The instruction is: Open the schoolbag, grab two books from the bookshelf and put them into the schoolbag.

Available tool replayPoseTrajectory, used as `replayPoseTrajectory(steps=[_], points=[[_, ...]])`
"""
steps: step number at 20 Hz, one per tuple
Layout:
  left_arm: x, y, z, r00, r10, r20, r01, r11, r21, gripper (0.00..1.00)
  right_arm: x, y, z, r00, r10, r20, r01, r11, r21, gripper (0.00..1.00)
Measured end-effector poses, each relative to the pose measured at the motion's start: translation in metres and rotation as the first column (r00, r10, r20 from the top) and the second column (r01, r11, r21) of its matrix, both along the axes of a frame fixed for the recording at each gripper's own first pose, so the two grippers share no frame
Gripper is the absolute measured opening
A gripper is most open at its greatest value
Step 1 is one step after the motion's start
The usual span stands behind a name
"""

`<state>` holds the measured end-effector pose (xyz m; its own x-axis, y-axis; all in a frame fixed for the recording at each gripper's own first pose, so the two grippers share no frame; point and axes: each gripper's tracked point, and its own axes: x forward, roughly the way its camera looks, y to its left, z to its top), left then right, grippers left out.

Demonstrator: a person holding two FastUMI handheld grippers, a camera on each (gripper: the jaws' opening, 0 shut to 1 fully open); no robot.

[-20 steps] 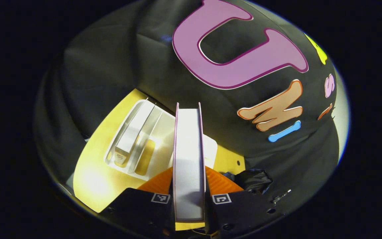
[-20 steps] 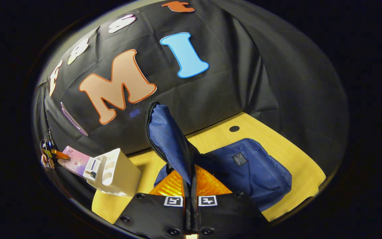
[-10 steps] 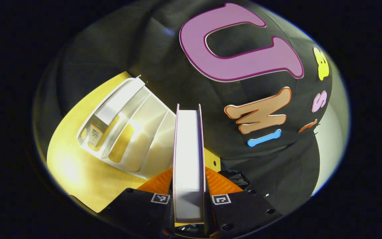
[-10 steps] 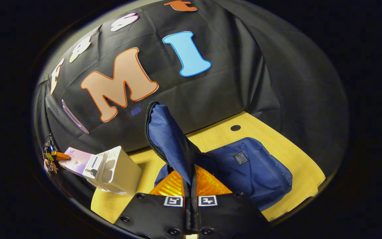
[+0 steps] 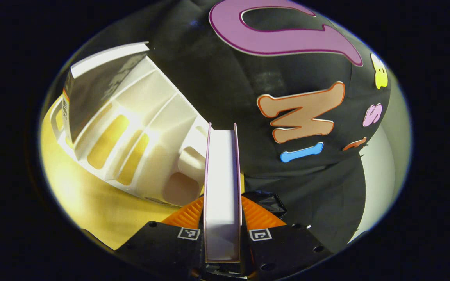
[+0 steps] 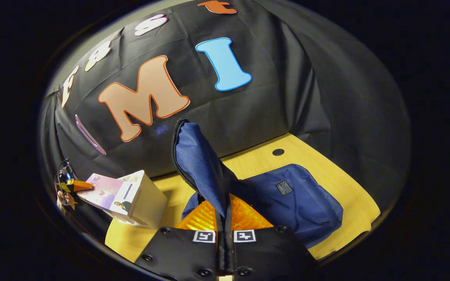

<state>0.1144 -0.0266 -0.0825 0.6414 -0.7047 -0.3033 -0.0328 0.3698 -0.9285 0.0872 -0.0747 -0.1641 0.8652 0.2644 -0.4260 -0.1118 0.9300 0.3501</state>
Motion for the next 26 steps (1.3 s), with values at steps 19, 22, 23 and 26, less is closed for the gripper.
replayPoseTrajectory(steps=[19, 22, 23, 26], points=[[-0.004, -0.220, -0.068, 0.977, -0.188, -0.102, 0.179, 0.979, -0.096, 0.31, -0.002, -0.005, 0.004, 1.000, -0.005, 0.011, 0.004, 0.999, 0.046, 0.02], [-0.010, -0.245, -0.073, 0.970, -0.213, -0.118, 0.200, 0.973, -0.112, 0.31, -0.002, -0.007, 0.005, 1.000, -0.006, 0.011, 0.005, 0.999, 0.052, 0.04], [-0.012, -0.251, -0.077, 0.967, -0.222, -0.128, 0.209, 0.972, -0.104, 0.31, -0.002, -0.007, 0.005, 1.000, -0.010, 0.012, 0.009, 0.998, 0.059, 0.02], [-0.016, -0.273, -0.084, 0.960, -0.241, -0.145, 0.228, 0.968, -0.101, 0.31, -0.003, -0.008, 0.005, 1.000, -0.007, 0.012, 0.006, 0.997, 0.071, 0.04]])
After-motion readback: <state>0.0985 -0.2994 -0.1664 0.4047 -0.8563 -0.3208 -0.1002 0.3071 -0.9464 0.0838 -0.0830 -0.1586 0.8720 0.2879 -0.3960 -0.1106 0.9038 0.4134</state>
